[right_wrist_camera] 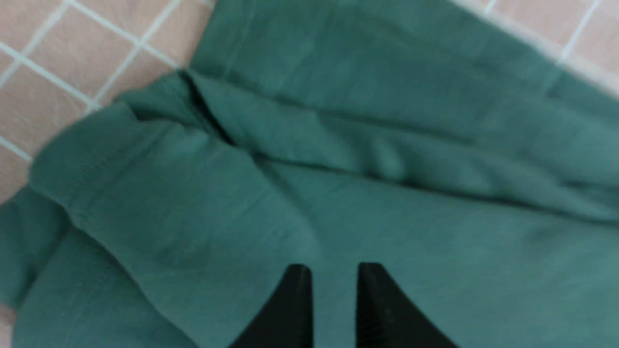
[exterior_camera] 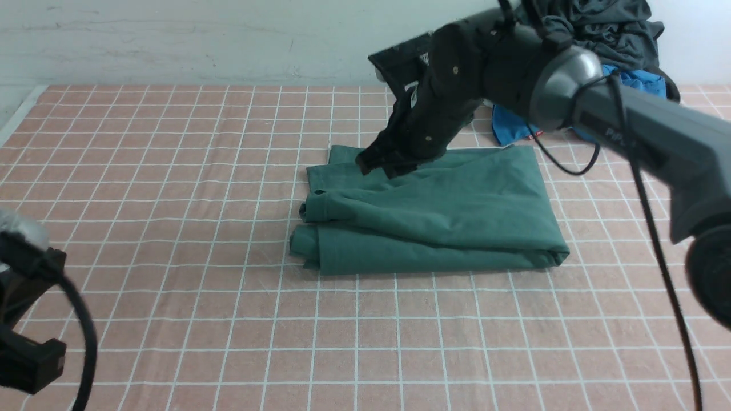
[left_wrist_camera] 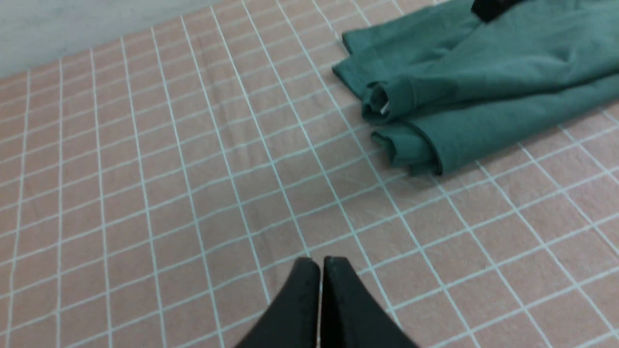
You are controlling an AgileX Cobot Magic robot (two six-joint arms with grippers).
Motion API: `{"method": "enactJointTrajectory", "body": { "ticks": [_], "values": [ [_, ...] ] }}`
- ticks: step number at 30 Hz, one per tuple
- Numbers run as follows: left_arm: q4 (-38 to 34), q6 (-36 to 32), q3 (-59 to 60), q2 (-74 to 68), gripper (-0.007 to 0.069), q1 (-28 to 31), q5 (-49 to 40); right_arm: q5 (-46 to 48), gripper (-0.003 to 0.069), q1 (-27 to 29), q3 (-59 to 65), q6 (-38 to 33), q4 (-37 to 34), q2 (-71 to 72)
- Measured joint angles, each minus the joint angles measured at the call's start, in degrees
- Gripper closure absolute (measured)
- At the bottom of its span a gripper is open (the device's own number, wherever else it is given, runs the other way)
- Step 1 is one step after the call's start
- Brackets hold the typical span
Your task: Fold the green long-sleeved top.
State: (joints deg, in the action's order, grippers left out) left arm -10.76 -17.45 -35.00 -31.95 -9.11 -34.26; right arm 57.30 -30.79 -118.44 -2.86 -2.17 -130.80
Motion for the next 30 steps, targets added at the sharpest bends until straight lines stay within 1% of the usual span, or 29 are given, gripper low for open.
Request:
{"method": "enactJointTrajectory", "body": {
  "ticks": [2,3,4,5,7,10,11,12,15,17,18,19,20,21,22,23,24,26,27,28,30],
  "values": [
    [0.00,0.00,2.06,3.37,0.0632,0.00,1.87,-1.26,0.0634,-0.40,0.00,0.32,-3.90,-2.91],
    [0.00,0.00,3.13,5.14,0.0632,0.00,2.83,-2.30,0.0651,-0.88,0.00,0.08,-5.94,-4.15],
    [0.00,0.00,3.33,5.48,0.0632,0.00,3.05,-2.54,0.0651,-1.00,0.00,0.03,-5.94,-4.37],
    [0.00,0.00,4.77,7.84,0.0632,0.00,4.58,-4.20,0.0664,-2.04,0.07,-0.37,-8.82,-5.58],
    [0.00,0.00,6.80,10.91,0.0632,0.00,7.17,-6.40,0.0669,-3.77,0.06,-0.68,-10.75,-6.02],
    [0.00,0.00,9.61,15.10,0.0632,0.00,11.11,-8.82,0.0672,-6.93,-0.74,-1.46,-10.42,-5.61],
    [0.00,0.00,9.78,15.10,0.0632,0.00,11.36,-8.82,0.0672,-7.10,-0.83,-1.52,-10.29,-5.51],
    [0.00,0.00,11.15,17.14,0.0632,0.00,13.34,-8.66,0.0672,-8.45,-1.88,-1.68,-8.38,-5.00],
    [0.00,0.00,13.00,19.32,0.0632,0.00,15.33,-5.81,0.0672,-9.36,-4.09,-1.76,-3.75,-3.82],
    [-0.06,0.00,13.93,20.21,0.0632,0.00,15.87,-0.67,0.0673,-9.41,-5.97,-1.79,0.93,-2.23],
    [-0.06,0.00,14.00,20.33,0.0632,0.00,15.94,-0.07,0.0673,-9.41,-6.13,-1.79,1.43,-2.05],
    [-0.20,0.00,14.53,20.52,0.0632,0.00,16.21,5.33,0.0673,-9.41,-7.41,-2.26,6.25,-0.19],
    [-0.25,0.00,14.63,20.52,0.0632,0.00,16.21,6.06,0.0673,-9.41,-7.41,-2.26,6.25,0.08],
    [-0.45,0.00,15.18,20.52,0.0632,0.00,16.21,11.21,0.0673,-9.41,-7.70,-3.09,11.51,3.17],
    [-0.66,0.00,15.53,20.52,0.0632,0.00,16.14,12.68,0.0673,-9.35,-7.42,-3.31,13.74,5.38],
    [-0.76,0.00,15.69,20.52,0.0632,0.00,16.14,12.85,0.0673,-9.35,-7.42,-3.30,13.74,5.88],
    [-1.12,0.00,16.29,20.52,0.0632,0.00,15.90,13.49,0.0673,-9.10,-5.99,-3.30,16.25,10.99],
    [-1.18,0.00,16.63,20.52,0.0632,0.00,15.62,13.67,0.0673,-8.96,-4.43,-3.30,17.25,14.24],
    [-1.30,0.00,16.83,20.52,0.0632,0.00,14.82,13.92,0.0673,-8.84,-1.68,-3.30,18.03,19.86],
    [-1.30,0.00,16.89,20.52,0.0632,0.00,14.76,13.92,0.0673,-8.84,-1.28,-3.30,18.16,21.33],
    [-1.30,0.00,16.94,20.52,0.0632,0.00,14.69,14.09,0.0673,-8.84,4.84,-2.64,18.28,30.03]
  ]
}}
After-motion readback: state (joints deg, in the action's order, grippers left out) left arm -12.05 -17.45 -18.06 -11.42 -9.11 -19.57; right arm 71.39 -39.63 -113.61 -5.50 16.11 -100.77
